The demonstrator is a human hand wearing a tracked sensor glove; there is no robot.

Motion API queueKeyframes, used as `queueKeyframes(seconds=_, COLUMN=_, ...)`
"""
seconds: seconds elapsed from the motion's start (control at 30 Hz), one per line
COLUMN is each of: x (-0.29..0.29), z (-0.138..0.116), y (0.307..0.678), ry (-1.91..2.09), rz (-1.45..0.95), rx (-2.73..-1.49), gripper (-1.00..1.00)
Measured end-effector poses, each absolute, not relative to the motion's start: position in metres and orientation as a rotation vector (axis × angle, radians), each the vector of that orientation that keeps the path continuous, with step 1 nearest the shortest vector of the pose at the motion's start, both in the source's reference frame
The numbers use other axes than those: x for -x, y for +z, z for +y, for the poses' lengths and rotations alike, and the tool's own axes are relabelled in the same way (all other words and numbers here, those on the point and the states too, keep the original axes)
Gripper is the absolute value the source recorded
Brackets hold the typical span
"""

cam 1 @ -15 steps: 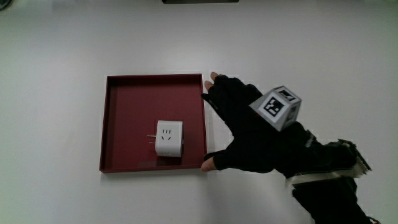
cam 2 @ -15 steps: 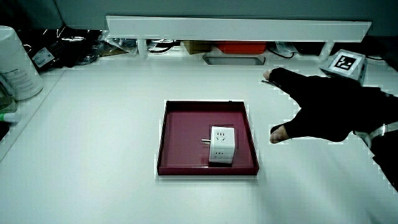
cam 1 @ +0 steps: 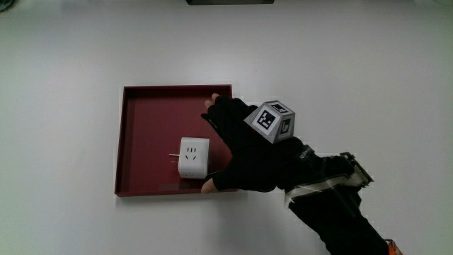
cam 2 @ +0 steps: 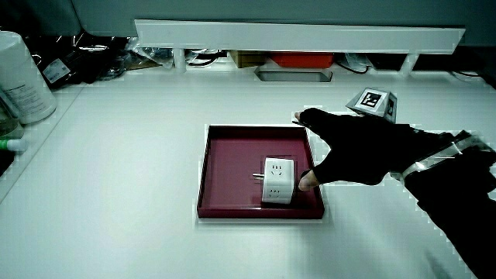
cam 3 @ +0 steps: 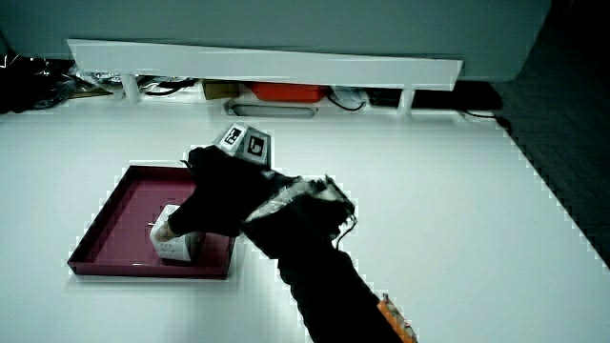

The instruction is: Pick socket

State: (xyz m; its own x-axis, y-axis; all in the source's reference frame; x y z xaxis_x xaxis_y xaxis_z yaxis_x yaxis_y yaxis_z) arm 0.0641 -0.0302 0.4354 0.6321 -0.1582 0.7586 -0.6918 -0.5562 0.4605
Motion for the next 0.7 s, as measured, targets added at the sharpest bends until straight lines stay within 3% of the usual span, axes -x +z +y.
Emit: queueKeyframes(seconds=0.7, x=-0.031, z=-0.023, y=0.502, ry=0.782, rz=-0.551, rx=-2.019, gripper=0.0)
